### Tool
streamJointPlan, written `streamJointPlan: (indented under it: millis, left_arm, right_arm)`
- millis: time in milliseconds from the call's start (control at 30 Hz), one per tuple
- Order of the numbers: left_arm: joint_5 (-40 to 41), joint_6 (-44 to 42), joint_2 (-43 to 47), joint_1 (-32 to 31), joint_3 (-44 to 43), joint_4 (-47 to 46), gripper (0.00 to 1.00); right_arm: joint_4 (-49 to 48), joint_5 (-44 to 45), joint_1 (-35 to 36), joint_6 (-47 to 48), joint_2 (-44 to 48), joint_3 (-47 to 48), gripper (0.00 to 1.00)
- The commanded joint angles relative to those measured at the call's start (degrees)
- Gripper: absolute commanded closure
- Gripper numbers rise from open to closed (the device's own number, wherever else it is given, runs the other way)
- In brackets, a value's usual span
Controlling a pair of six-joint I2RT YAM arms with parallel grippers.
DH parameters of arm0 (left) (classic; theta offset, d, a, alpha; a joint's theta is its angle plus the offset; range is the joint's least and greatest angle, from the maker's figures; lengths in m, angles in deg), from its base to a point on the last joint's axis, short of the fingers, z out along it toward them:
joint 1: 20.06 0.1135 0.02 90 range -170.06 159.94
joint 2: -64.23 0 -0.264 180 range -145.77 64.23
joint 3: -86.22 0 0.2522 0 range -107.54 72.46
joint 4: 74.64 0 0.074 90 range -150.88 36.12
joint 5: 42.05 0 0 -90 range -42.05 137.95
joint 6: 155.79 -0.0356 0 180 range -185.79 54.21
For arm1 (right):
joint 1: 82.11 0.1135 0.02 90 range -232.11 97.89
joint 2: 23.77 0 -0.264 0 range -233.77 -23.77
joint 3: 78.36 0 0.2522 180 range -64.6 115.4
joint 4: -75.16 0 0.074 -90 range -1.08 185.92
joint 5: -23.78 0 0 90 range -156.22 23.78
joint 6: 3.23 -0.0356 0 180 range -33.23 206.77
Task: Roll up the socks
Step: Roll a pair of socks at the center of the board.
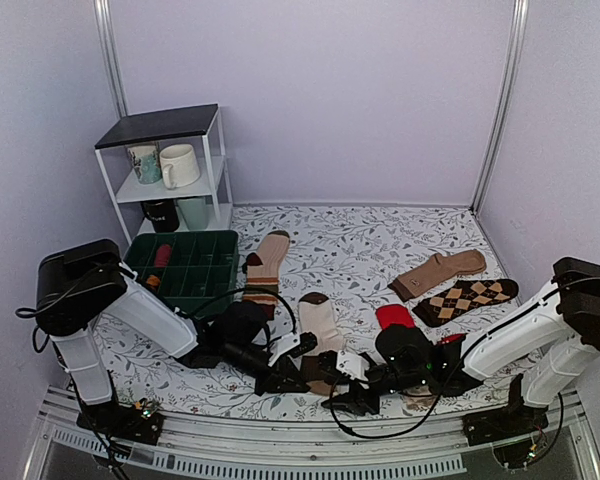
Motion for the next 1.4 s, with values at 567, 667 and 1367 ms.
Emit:
streamJointPlan:
  millis: [567,667,1367]
  left_arm:
    - [4.18,-0.94,-0.84,0.32,1.04,5.57,0.89]
    - [6.88,-1.24,2.88,0.35,3.27,1.57,0.83]
    - [10.42,-17.07,11.35,-2.41,8.16,-9.62,0.64]
  right_arm:
    - [5.69,6.18,-0.65,-9.77,-8.16,0.48,0.91]
    - [5.6,3.91,-2.26,-12.9,-9.28,0.01,0.97]
    - [19.09,-24.65,-15.87,-29.59,-18.75,6.9,1.0]
